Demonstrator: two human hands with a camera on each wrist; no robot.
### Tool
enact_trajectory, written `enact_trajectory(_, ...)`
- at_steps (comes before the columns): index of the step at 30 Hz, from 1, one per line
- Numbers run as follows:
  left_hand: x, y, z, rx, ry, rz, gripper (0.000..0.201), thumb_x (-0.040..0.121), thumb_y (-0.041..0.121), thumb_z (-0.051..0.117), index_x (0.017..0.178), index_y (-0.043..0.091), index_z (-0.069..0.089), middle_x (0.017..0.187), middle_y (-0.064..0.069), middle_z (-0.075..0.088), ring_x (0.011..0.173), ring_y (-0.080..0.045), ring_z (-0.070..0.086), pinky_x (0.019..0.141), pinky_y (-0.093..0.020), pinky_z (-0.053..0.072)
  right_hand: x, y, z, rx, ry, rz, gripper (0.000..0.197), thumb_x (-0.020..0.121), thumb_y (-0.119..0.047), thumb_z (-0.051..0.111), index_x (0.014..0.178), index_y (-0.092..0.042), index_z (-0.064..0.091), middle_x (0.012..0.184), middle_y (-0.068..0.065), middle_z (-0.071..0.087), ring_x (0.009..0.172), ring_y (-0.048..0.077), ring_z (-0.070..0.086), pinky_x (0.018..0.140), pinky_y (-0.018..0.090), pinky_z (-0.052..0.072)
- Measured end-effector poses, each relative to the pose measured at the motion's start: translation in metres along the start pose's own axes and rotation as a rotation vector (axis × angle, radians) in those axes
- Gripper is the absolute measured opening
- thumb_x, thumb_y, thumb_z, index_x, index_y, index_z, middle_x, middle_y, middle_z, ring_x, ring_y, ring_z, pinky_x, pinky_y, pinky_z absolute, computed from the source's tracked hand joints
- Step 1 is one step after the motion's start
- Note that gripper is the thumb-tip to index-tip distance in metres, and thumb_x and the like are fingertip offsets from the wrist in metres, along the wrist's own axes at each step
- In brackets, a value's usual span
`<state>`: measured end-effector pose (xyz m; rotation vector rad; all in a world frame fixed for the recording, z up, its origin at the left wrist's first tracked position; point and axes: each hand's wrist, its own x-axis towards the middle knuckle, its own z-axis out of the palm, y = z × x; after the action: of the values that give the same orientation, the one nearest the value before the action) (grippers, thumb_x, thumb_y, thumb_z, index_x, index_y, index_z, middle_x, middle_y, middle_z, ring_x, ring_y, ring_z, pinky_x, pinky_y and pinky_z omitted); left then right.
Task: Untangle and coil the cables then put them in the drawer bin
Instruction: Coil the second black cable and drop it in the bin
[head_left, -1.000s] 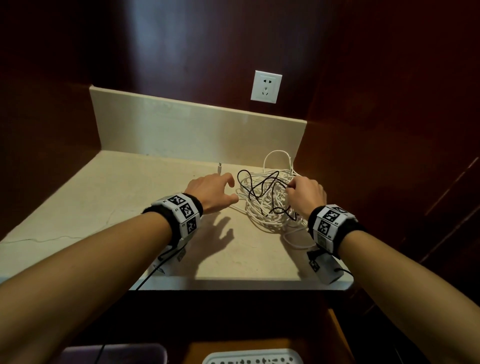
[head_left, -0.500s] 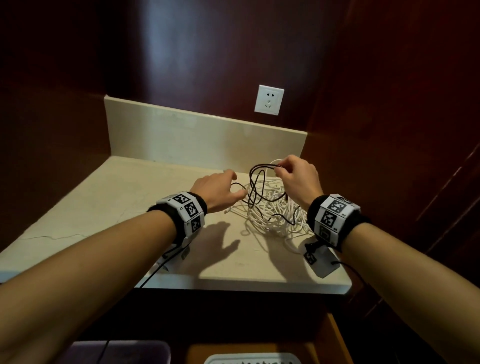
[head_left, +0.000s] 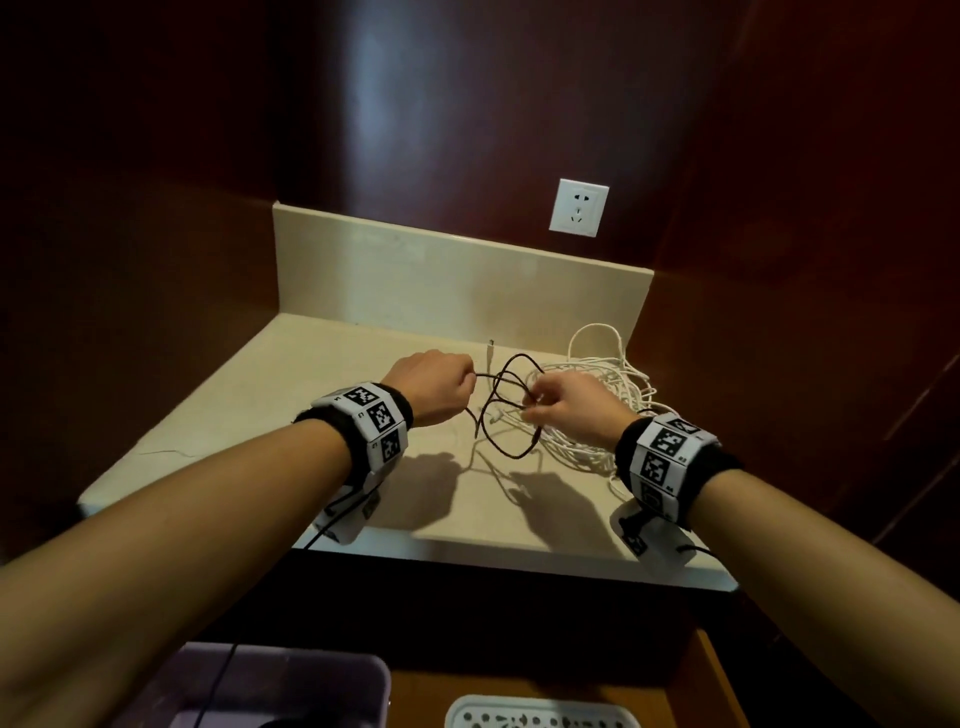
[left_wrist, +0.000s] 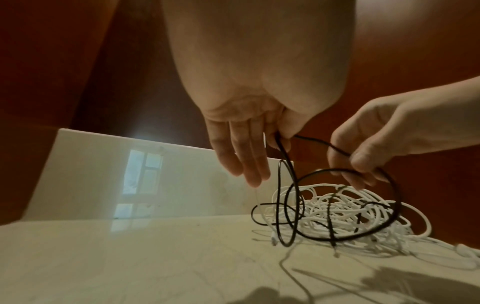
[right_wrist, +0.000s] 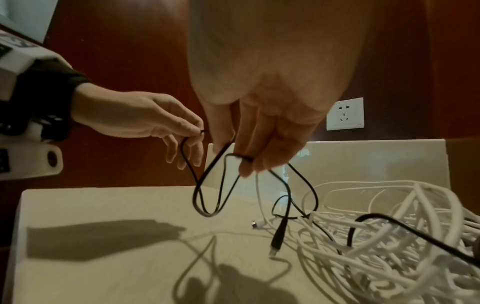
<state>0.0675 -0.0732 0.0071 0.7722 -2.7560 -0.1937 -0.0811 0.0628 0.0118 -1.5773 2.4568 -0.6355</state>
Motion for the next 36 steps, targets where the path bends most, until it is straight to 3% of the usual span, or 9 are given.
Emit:
enact_trajectory(4,-0.012,-0.014,0.004,0.002,-0.110,-0.046,0.031,0.099,0.032,0.036,0.106,0.017,0.062,0.104,-0.006,0.066,0.087,-0.024,0.055,0.070,-0.030,0.038,-0.004,0.003,0.016,-0.138,-0.216,0.037,0.016,0.091,-0.026,0.065,0.091,-0.012,0.073,0.084,0.001,0.073,0.075,0.012,0.063,0.076,0.030,0.052)
enact_trajectory(8,-0.018,-0.018,0.005,0.004,-0.163,-0.078,0.031,0.098,0.039,0.041,0.107,0.017,0.061,0.105,-0.006,0.066,0.090,-0.024,0.057,0.071,-0.030,0.040,-0.004,-0.006,0.026,-0.097,-0.226,0.014,0.016,0.092,-0.021,0.063,0.088,-0.009,0.073,0.076,-0.003,0.069,0.073,0.013,0.061,0.076,0.032,0.052)
enact_trajectory(13,-0.024,-0.023,0.003,-0.103,-0.136,-0.076,0.035,0.095,0.041,0.051,0.127,0.025,0.050,0.116,0.003,0.066,0.102,-0.021,0.060,0.086,-0.033,0.046,0.001,-0.017,0.034,-0.030,-0.218,-0.043,0.012,0.089,-0.022,0.067,0.094,-0.015,0.074,0.082,-0.003,0.068,0.076,0.012,0.059,0.079,0.031,0.050)
enact_trajectory(15,-0.025,-0.025,0.003,-0.128,-0.164,-0.060,0.031,0.096,0.035,0.051,0.125,0.025,0.055,0.111,0.004,0.069,0.094,-0.017,0.061,0.086,-0.031,0.047,0.003,-0.019,0.037,-0.037,-0.220,-0.054,0.011,0.088,-0.021,0.068,0.095,-0.017,0.075,0.087,-0.002,0.069,0.080,0.013,0.059,0.081,0.030,0.048)
enact_trajectory(19,-0.028,-0.032,0.004,-0.135,-0.215,-0.045,0.022,0.097,0.030,0.052,0.109,0.024,0.068,0.075,0.009,0.069,0.076,-0.009,0.059,0.070,-0.027,0.044,0.004,-0.019,0.041,-0.118,-0.194,-0.065,0.018,0.088,-0.022,0.068,0.104,-0.015,0.074,0.103,0.000,0.071,0.098,0.017,0.062,0.086,0.028,0.046)
enact_trajectory(25,-0.027,-0.032,0.006,-0.098,-0.214,-0.059,0.022,0.097,0.034,0.052,0.110,0.029,0.069,0.069,0.007,0.066,0.078,-0.012,0.059,0.063,-0.025,0.038,0.003,-0.010,0.029,-0.173,0.069,-0.041,0.021,0.092,-0.020,0.060,0.112,-0.018,0.067,0.107,0.000,0.068,0.101,0.019,0.061,0.086,0.032,0.049)
enact_trajectory(28,-0.025,-0.032,0.005,-0.067,-0.199,-0.072,0.023,0.096,0.036,0.052,0.110,0.032,0.069,0.064,0.011,0.061,0.078,-0.012,0.059,0.058,-0.023,0.035,0.008,-0.007,0.026,-0.185,0.219,-0.040,0.037,0.092,-0.014,0.055,0.129,-0.020,0.053,0.121,0.001,0.056,0.110,0.018,0.054,0.091,0.031,0.045)
enact_trajectory(32,-0.025,-0.037,0.002,-0.037,-0.203,-0.101,0.024,0.096,0.035,0.051,0.111,0.033,0.069,0.065,0.012,0.061,0.077,-0.011,0.060,0.057,-0.023,0.035,0.018,0.000,0.029,-0.254,0.093,-0.017,0.047,0.096,-0.021,0.053,0.143,-0.023,0.043,0.136,0.003,0.050,0.122,0.021,0.049,0.102,0.037,0.043)
enact_trajectory(36,-0.028,-0.050,-0.003,-0.007,-0.202,-0.171,0.025,0.094,0.034,0.052,0.111,0.032,0.070,0.073,0.008,0.065,0.080,-0.014,0.062,0.064,-0.025,0.039,0.024,0.004,0.037,-0.281,0.057,0.043,0.025,0.097,-0.023,0.052,0.119,-0.020,0.063,0.114,0.005,0.068,0.103,0.024,0.061,0.090,0.038,0.051)
